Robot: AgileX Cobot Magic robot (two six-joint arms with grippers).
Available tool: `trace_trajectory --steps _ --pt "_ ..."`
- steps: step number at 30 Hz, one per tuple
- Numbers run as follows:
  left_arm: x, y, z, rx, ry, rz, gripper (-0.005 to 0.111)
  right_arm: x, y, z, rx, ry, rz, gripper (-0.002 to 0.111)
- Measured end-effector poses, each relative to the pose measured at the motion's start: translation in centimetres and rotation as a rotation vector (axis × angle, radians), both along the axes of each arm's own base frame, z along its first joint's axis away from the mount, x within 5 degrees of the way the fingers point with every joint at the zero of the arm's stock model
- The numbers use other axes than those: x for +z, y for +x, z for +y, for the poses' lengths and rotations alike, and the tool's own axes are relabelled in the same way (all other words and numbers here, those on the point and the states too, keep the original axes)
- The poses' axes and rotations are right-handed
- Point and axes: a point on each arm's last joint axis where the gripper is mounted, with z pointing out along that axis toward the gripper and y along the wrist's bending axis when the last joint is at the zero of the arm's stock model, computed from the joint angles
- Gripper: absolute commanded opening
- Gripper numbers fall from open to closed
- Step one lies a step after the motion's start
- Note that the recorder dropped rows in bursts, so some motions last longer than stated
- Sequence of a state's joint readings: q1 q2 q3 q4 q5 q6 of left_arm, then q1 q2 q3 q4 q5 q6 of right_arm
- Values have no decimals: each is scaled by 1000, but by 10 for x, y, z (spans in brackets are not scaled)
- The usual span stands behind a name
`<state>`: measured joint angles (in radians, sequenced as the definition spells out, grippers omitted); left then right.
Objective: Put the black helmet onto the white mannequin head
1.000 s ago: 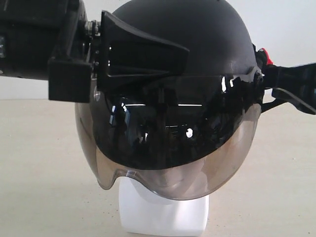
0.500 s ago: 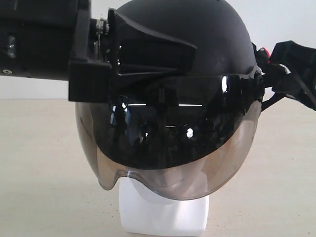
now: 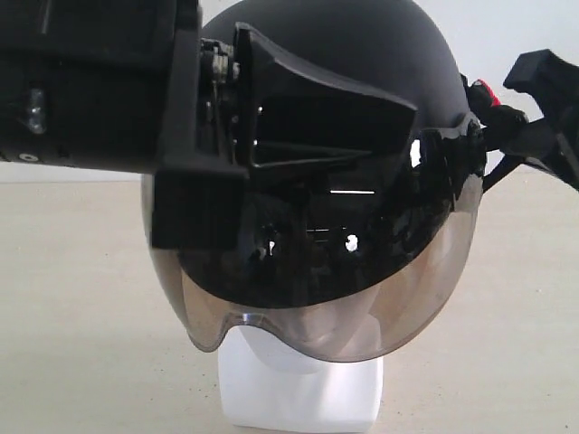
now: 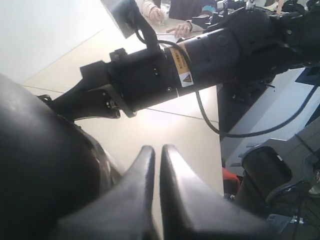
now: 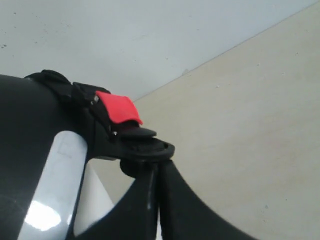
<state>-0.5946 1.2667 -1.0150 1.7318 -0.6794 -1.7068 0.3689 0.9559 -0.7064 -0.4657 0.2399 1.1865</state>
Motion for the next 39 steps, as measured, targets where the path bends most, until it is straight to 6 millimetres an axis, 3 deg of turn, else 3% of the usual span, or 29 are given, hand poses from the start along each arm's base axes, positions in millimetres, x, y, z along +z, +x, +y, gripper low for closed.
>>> trace_trajectory --steps 7,17,19,25,27,39 --pt "-5 -3 1 -8 9 4 4 -17 6 3 36 -18 1 0" --pt "-6 -3 0 -1 10 2 4 -16 7 3 58 -7 -54 0" --pt "-6 -3 0 1 10 1 4 -15 6 3 61 -6 -64 6" --pt "-6 -3 0 4 10 1 4 -13 5 1 52 -9 -71 44" --pt "-7 -3 1 4 11 3 4 -13 5 -1 44 -16 -72 50" --pt "-6 -3 1 4 10 0 4 0 -6 -7 38 -5 -140 51"
